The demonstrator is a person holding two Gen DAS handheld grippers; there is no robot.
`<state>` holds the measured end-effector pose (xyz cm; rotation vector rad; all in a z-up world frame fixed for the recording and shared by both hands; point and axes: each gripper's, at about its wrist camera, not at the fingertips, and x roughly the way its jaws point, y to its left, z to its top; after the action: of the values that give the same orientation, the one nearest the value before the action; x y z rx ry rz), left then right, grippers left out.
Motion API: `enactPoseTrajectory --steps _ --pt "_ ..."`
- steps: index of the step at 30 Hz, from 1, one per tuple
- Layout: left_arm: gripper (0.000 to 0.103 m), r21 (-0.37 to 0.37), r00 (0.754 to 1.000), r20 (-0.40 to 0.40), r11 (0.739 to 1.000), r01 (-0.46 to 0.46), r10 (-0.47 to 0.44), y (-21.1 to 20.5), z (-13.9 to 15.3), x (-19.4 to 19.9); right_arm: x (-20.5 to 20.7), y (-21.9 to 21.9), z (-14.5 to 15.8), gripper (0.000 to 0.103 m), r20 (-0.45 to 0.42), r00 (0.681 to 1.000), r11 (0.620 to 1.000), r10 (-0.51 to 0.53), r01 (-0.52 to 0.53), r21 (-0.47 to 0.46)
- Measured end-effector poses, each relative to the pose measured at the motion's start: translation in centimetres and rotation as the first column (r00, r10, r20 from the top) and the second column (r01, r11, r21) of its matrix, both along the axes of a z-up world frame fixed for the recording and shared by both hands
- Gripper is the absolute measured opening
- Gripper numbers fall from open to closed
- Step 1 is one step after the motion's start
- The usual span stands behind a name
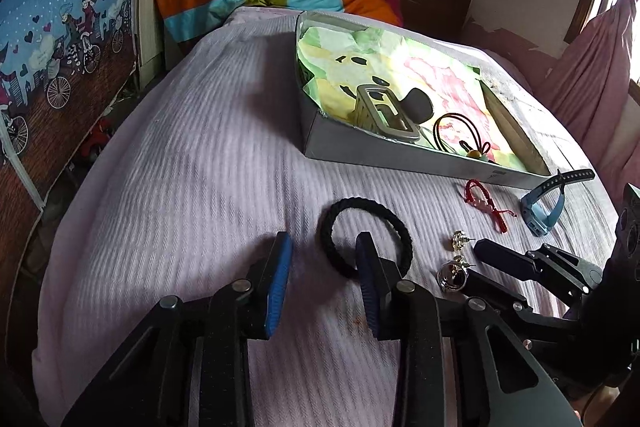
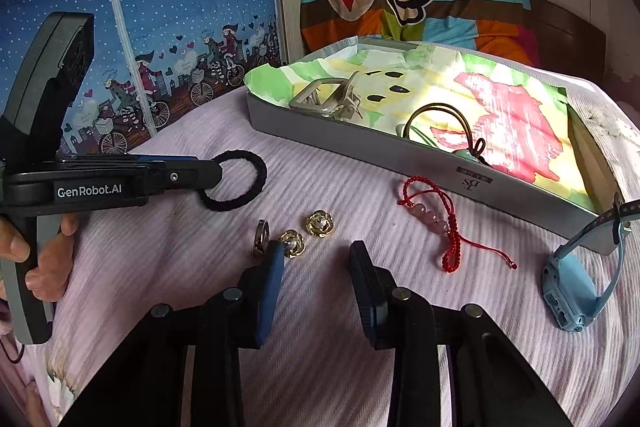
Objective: Organize jewelry
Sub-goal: 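Grasp a gold earring with the right tool while the left tool grasps the black hair tie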
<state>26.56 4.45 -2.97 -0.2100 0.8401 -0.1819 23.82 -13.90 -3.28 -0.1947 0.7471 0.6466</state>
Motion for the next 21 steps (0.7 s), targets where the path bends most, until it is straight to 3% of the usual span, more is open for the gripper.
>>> enactPoseTrajectory --steps 3,9,15,21 --pt "0.017 -0.012 1.000 -0.003 1.000 0.003 -0.003 -0.2 -0.2 0.1 0.3 0.1 -0.1 0.029 -0.008 1.000 1.000 0.004 -0.004 0.008" --pt "0.008 -0.014 1.000 0.007 1.000 0.017 -0.017 -0.5 -0.4 0.0 0.3 0.1 -0.2 0.011 -0.011 1.000 1.000 0.016 -0.016 0.019" --pt "0.004 -0.026 0.999 0.031 0.999 0.021 -0.020 -0.7 -0.1 -0.5 0.1 -0.2 -0.1 0.011 -0.003 1.000 0.999 0.013 -0.013 0.035" --pt "0.003 0.004 0.993 0.113 1.000 0.017 -0.017 -1.3 1.8 -1.7 -0.4 -1.1 0.7 0.011 0.010 1.000 0.998 -0.007 0.006 0.065"
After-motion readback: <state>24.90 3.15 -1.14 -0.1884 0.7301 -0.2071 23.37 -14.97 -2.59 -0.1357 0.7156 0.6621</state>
